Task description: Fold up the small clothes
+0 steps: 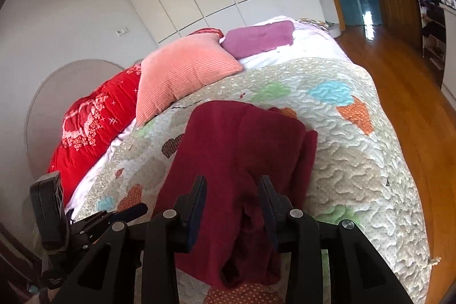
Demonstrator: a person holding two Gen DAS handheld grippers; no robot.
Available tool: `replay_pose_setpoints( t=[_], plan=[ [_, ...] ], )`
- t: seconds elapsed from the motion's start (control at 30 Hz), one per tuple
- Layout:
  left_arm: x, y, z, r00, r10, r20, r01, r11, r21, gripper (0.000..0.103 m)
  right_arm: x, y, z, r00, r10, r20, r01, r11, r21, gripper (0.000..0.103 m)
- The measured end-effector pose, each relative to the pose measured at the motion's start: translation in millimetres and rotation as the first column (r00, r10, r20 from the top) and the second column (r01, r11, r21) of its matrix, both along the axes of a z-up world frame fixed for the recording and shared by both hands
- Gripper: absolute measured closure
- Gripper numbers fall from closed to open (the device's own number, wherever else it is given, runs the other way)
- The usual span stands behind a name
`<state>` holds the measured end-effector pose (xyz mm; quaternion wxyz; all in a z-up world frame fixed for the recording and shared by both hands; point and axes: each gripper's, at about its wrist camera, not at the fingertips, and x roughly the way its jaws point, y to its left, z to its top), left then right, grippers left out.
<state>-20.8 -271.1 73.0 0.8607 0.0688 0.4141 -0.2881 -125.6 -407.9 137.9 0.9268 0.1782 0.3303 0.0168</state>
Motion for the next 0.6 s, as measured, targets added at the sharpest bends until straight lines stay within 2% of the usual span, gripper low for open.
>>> replay_pose_setpoints(
  t=[0.2, 0.3, 0.37, 0.43, 0.6],
  plan=[
    [24.7, -6.4, -3.2, 0.999, 0.037, -0.027, -0.037, 0.999, -0.017, 0.047, 37.3, 7.6, -17.1, 0.998, 0.01, -0.058, -0.016, 0.995, -0.102, 0.07],
    [35.8, -11.4, -9.7, 0.998, 0.039, -0.051, -0.04, 0.999, -0.024, 0.044, 55.6, 0.4, -36.8, 0.99, -0.034, -0.134, 0.008, 0.982, -0.189, 0.072],
    [40.3, -13.6, -13.9, 0.997, 0.041, -0.067, -0.044, 0.999, -0.032, 0.039, 62.0, -6.5, -51.6, 0.987, -0.03, -0.159, 0.001, 0.983, -0.181, 0.072],
    [42.1, -14.7, -17.0, 0.997, 0.048, -0.067, -0.051, 0.998, -0.036, 0.035, 61.6, -10.7, -57.3, 0.99, -0.03, -0.138, 0.005, 0.983, -0.182, 0.072],
    [40.7, -11.4, -17.4, 0.995, 0.071, -0.076, -0.075, 0.996, -0.052, 0.034, 49.3, -12.9, -46.5, 0.991, -0.033, -0.127, 0.017, 0.992, -0.129, 0.072]
  ],
)
